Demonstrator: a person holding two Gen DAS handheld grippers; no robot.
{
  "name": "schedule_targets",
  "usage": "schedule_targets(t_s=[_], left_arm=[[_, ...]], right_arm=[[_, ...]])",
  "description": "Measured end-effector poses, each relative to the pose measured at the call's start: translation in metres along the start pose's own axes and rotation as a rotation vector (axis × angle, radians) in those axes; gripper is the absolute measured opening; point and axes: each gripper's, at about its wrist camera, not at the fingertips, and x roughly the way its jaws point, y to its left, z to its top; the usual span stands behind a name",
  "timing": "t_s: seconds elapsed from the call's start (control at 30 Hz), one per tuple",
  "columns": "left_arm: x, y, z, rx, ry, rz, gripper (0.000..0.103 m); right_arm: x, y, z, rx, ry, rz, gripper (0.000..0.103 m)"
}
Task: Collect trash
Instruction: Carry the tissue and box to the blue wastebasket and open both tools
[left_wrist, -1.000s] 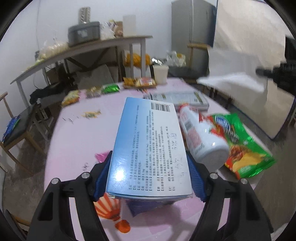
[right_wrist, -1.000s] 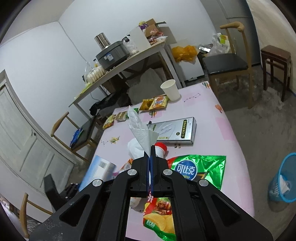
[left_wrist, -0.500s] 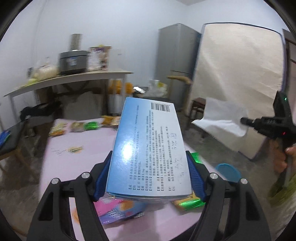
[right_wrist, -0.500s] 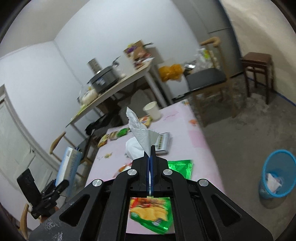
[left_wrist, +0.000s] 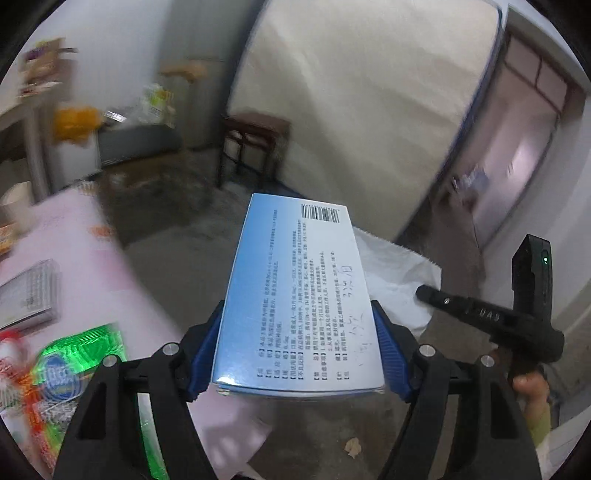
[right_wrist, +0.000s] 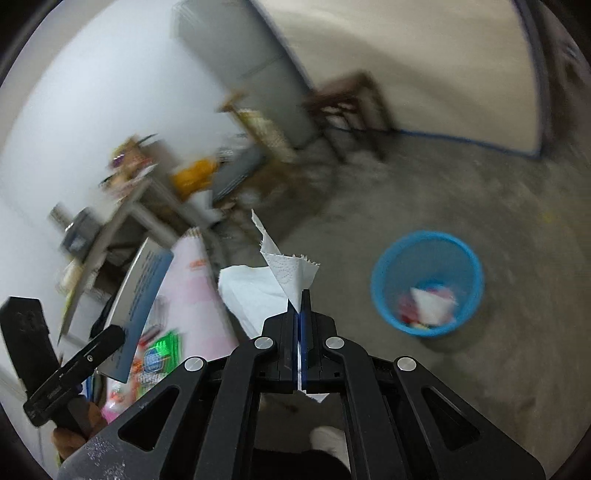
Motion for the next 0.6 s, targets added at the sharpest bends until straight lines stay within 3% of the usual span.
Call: schedule_targets(t_s=[0.2,0.37,0.47,0.5,0.53,0.6], left_arm=[[0.16,-0.038,-0.008,0.021,0.246,0.014,0.072],[0.262,-0.052,-0.007,0.059,0.355,0.06,0.072],[0.299,-0.061,-0.003,0.098,0.367,0.083,0.073],[0.312,-0.063,-0.001,0.112,0.36,0.103,0.077],[0.321,-0.066,0.0,0.13,0.352,0.122,0.088],[0.33,-0.067,-0.004,0.152,0.344,0.186,0.094]], right_arm=[[0.07,-0.103,-0.001,0.254,0.08,-0.093,0.0],[0.132,-0.156,0.007,0.379,0.12,-0.118,0.0],[0.159,-0.185,0.012,0.474,0.11,-0.098,0.005],[0.164,-0.192,0.012,0.504,0.106,-0.095,0.011],[0.173,-0.207,0.01,0.558,0.112,-0.081,0.032],[0.188,-0.225,0.006,0.651,0.128,-0.081,0.058]])
